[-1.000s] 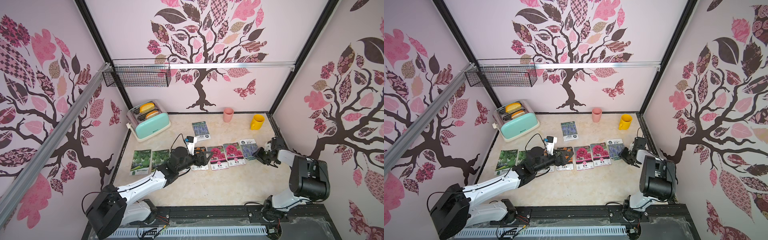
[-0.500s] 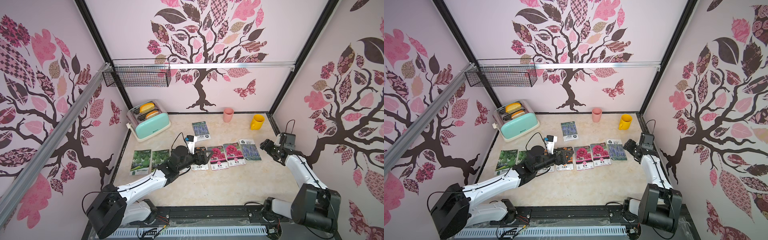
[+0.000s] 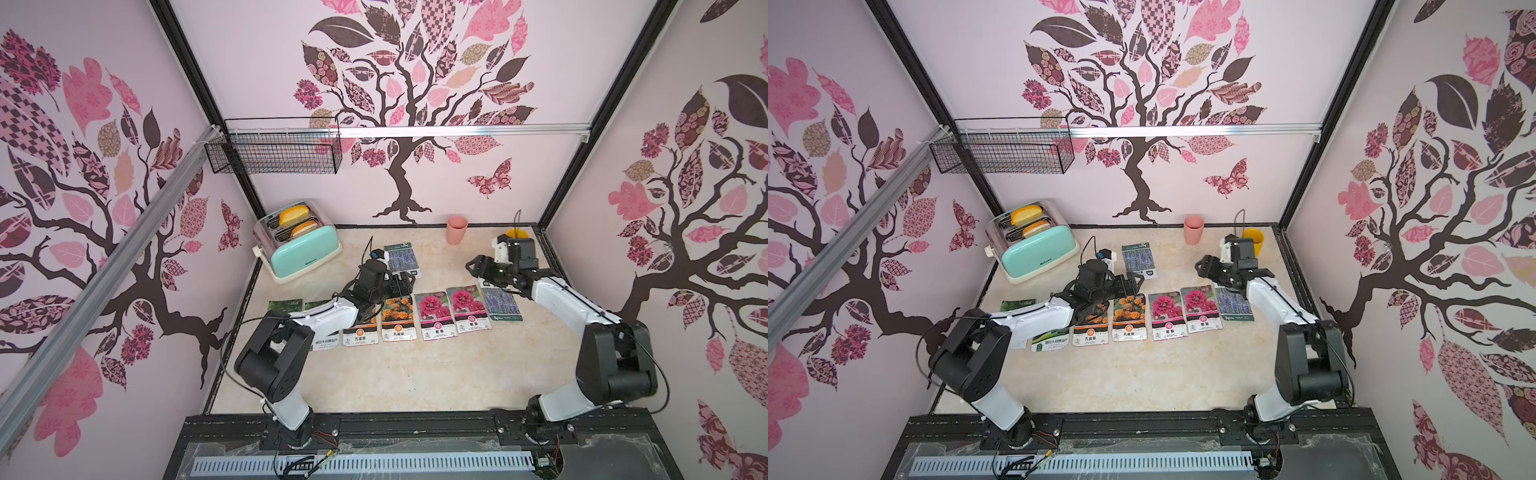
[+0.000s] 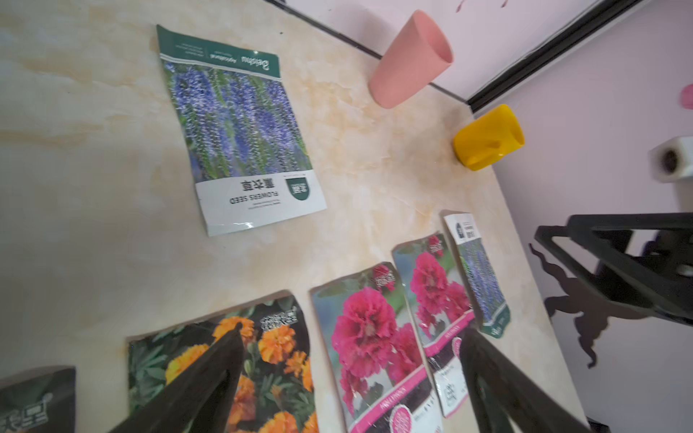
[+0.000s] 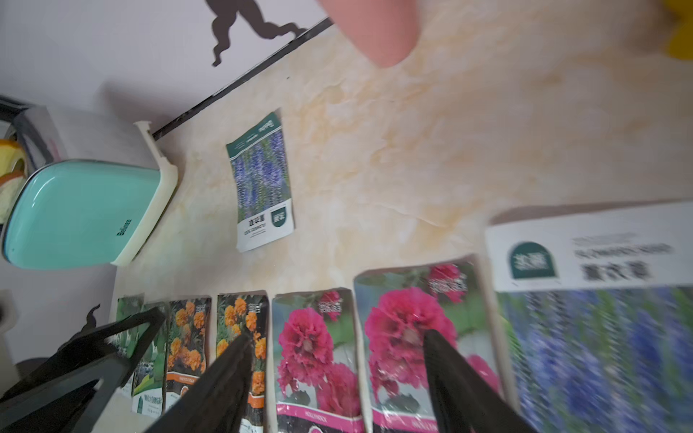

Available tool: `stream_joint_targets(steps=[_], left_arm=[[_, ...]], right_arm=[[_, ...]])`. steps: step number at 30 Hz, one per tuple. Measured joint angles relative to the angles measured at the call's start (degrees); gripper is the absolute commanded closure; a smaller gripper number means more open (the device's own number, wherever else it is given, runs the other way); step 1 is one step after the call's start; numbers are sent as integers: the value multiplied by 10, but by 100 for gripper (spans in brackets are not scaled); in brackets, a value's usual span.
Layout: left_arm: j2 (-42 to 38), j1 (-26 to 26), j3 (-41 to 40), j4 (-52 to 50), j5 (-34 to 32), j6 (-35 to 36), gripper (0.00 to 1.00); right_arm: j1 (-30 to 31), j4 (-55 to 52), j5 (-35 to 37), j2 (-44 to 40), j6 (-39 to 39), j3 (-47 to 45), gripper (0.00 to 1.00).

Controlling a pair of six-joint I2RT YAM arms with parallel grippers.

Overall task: Arrange the seed packets in a row
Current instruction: Pick up the seed packet from the center of the board.

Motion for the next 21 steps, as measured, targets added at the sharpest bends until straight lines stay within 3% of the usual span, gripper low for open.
stream_joint_targets(steps=[3,10,21], left_arm=[[63,17,51,-21,-4,14,8],[184,51,183,-73,-5,50,8],[292,80,343,-162,-6,119,8]], right_arm=[[35,30,-29,84,-3,57,31],[49,75,-71,248,-3,143,35],[73,97,-106,366,9,240,38]])
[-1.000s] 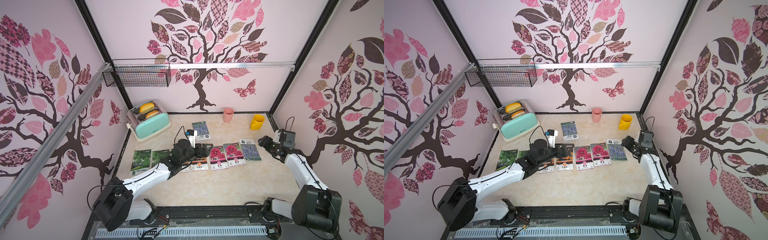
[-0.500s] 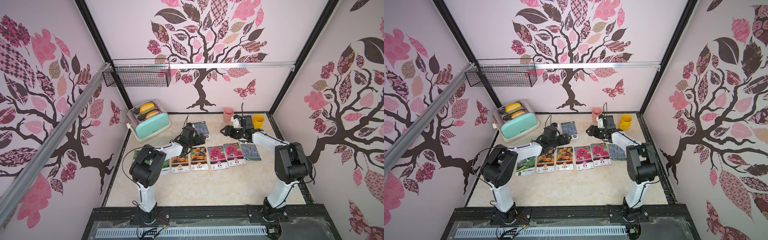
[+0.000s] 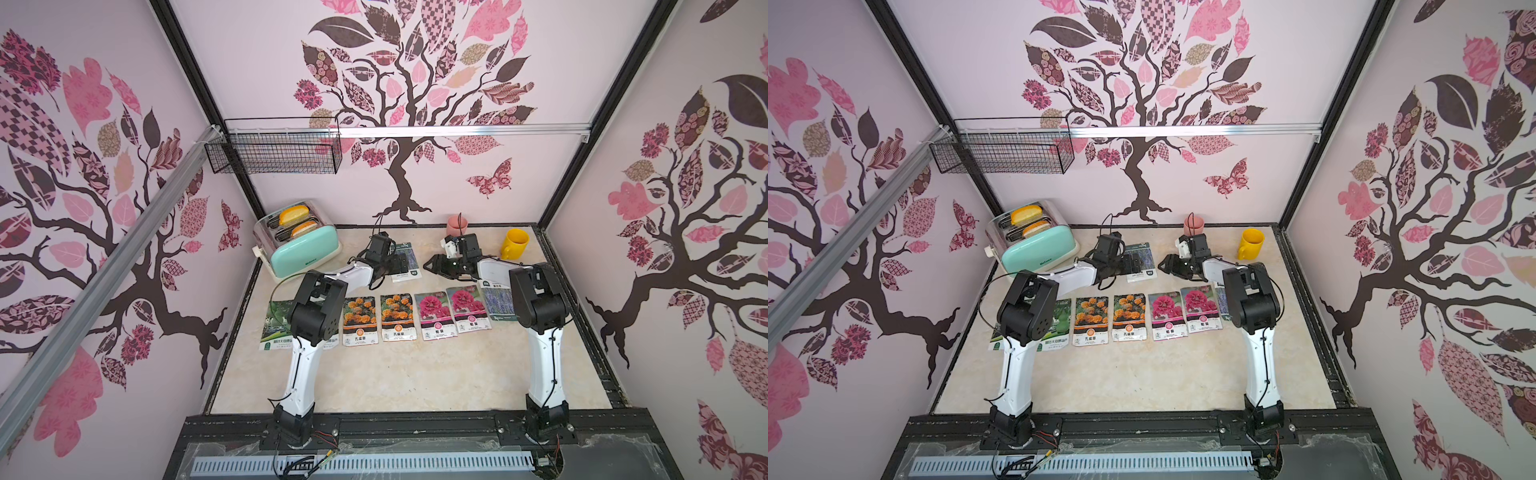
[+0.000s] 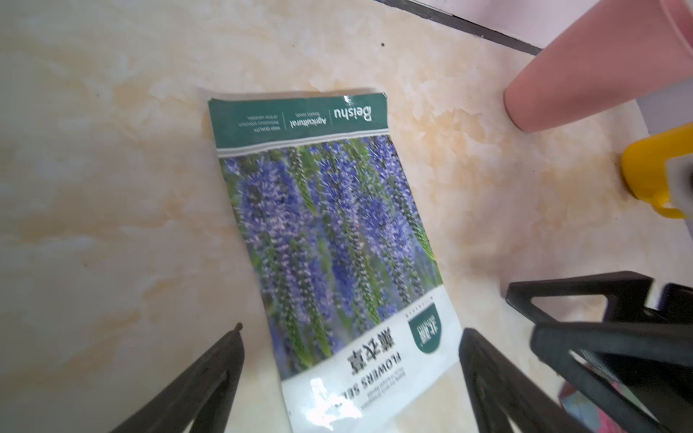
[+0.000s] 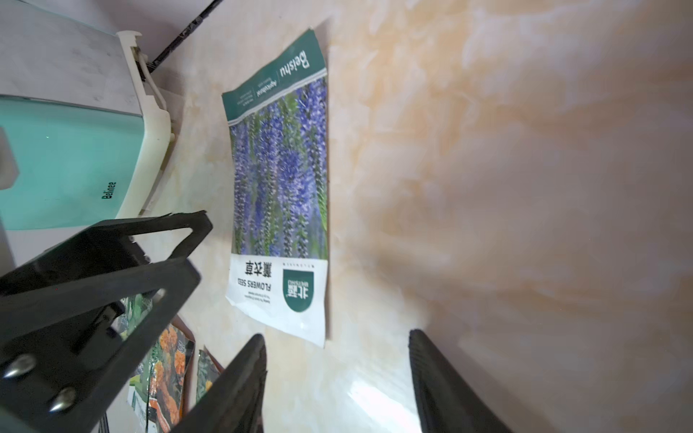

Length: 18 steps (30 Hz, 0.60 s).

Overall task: Arrange the seed packets in a row
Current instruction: Pick up the seed packet from the center of the board.

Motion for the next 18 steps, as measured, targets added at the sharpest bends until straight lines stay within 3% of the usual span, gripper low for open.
stream_joint_targets(steps=[11,18], left_arm=[[103,30,171,-102,13,67,12],[131,29,232,-155,76,77,23]], right_arm=[[25,-4,-1,47,13,62,39],[29,-10,-3,49,23,68,41]])
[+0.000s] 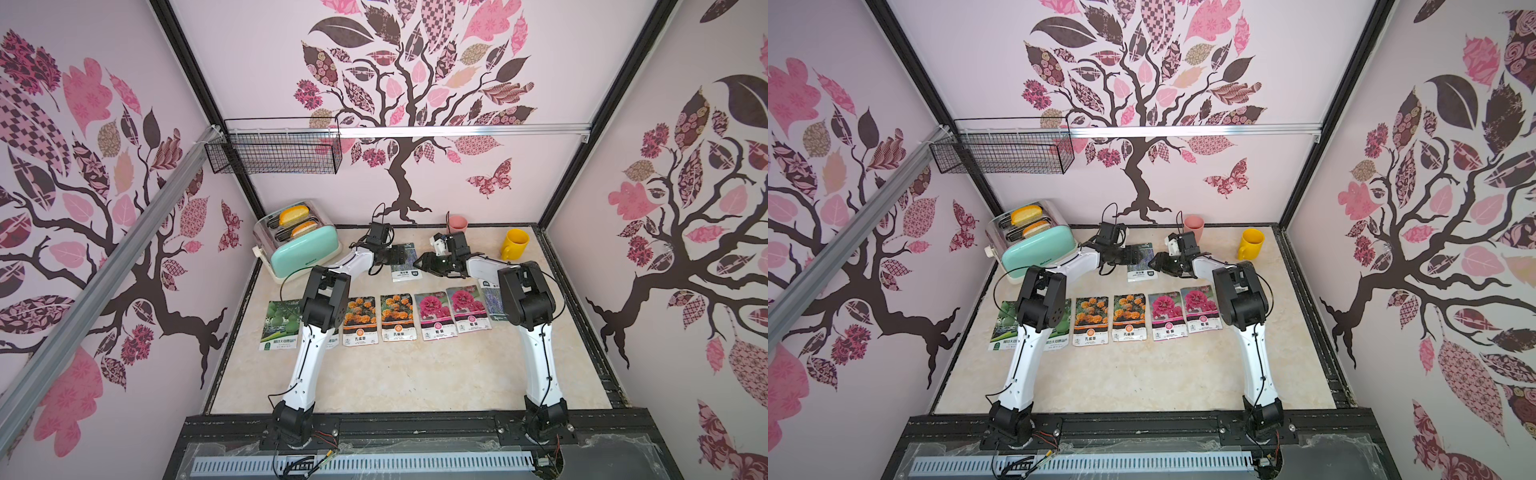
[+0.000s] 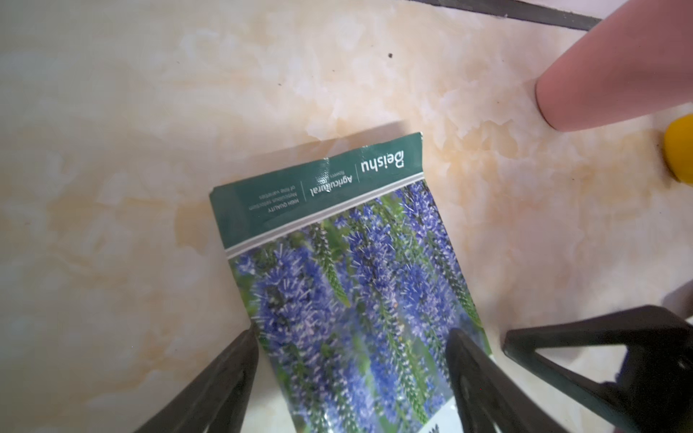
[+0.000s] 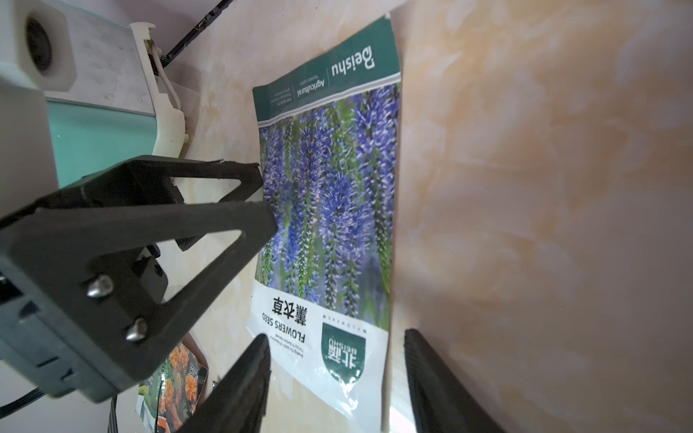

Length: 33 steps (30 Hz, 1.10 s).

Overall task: Arrange the seed packets in a row
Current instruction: Pick up the seed packet from the center of the board.

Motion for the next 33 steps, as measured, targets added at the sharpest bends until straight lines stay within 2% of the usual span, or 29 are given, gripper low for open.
stream_joint_targets(steps=[9,19,24,30,33], left_arm=[[24,0,49,-55,52,-9,44],[44,1,87,-104,68,-5,69],[54,1,108,-124,75,-2,70],[61,-1,126,-143,80,3,63],[61,-2,126,-146,82,5,76]], right_arm=[[0,-4,0,0,9,0,45],[-1,-10,0,0,20,0,49],[-1,-10,-2,0,21,0,50],[-2,-8,-9,4,22,0,51],[-2,-5,-16,7,22,3,51]])
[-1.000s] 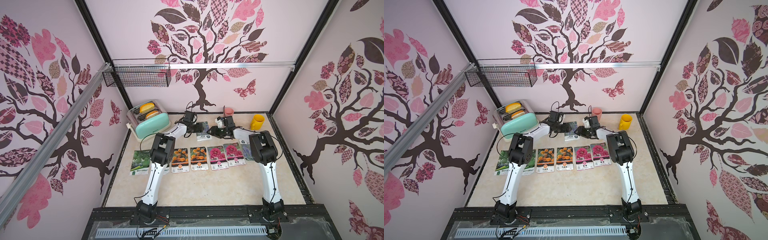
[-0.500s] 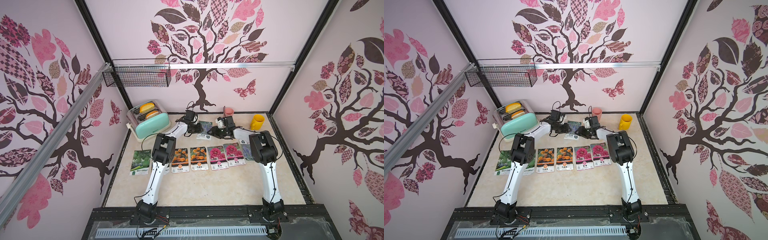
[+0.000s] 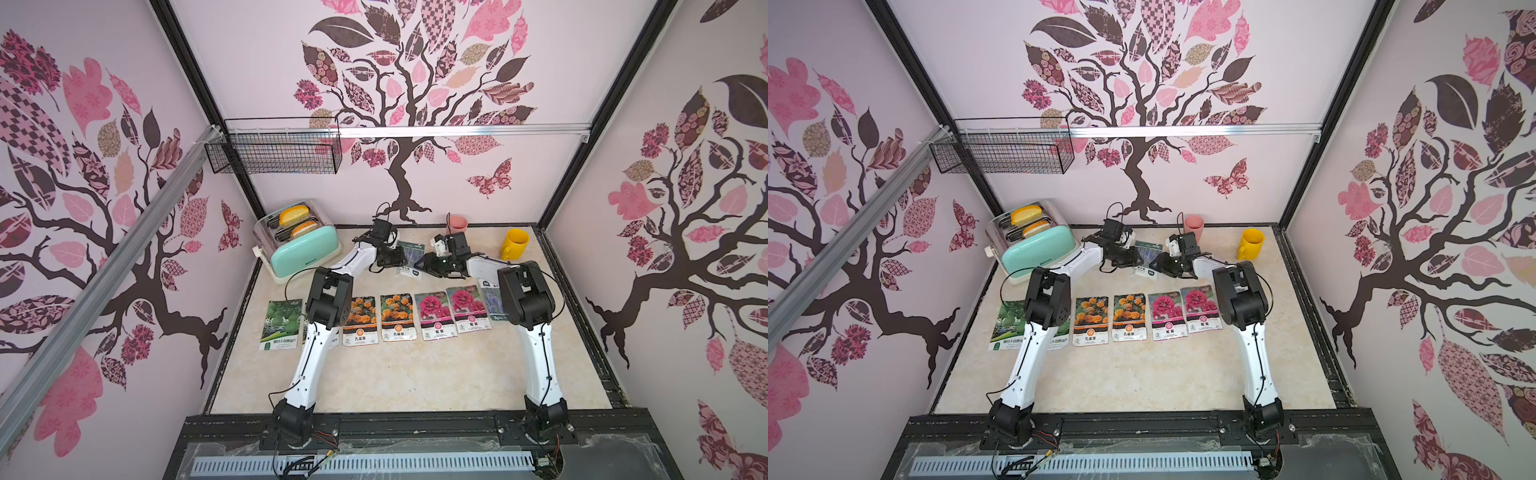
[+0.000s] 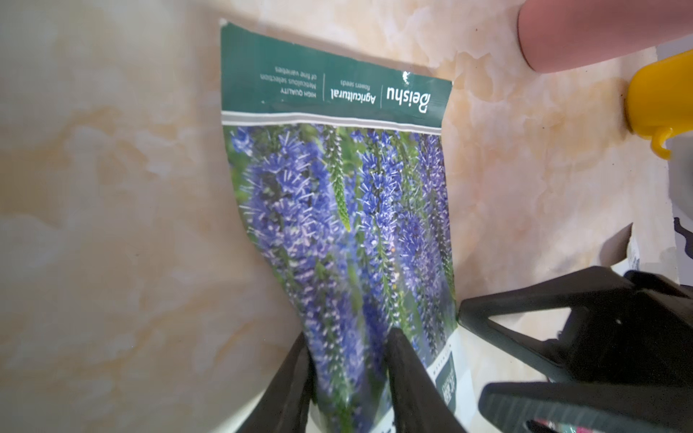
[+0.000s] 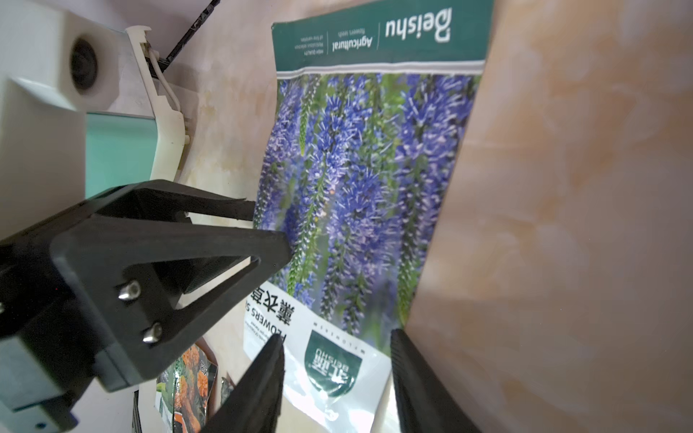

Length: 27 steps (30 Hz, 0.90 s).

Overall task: Arrange the seed packets in a row
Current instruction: Pick up the seed packet from the center of the board.

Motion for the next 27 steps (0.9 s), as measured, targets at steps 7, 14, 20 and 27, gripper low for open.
stream_joint_targets(steps=[7,14,20,27], left_arm=[[4,-3,1,-12,5,-4,100],[-22,-8,-49,23,8,-22,100],[-129,-10,-179,101,25,-78,100],[-271,0,-239,165,87,-95,100]], right_arm=[[0,3,-6,0,4,-2,52],[-6,21,-5,-32,6,-51,41],[-32,31,-3,-162,16,-171,28],[-78,53,-35,-320,18,-211,28]])
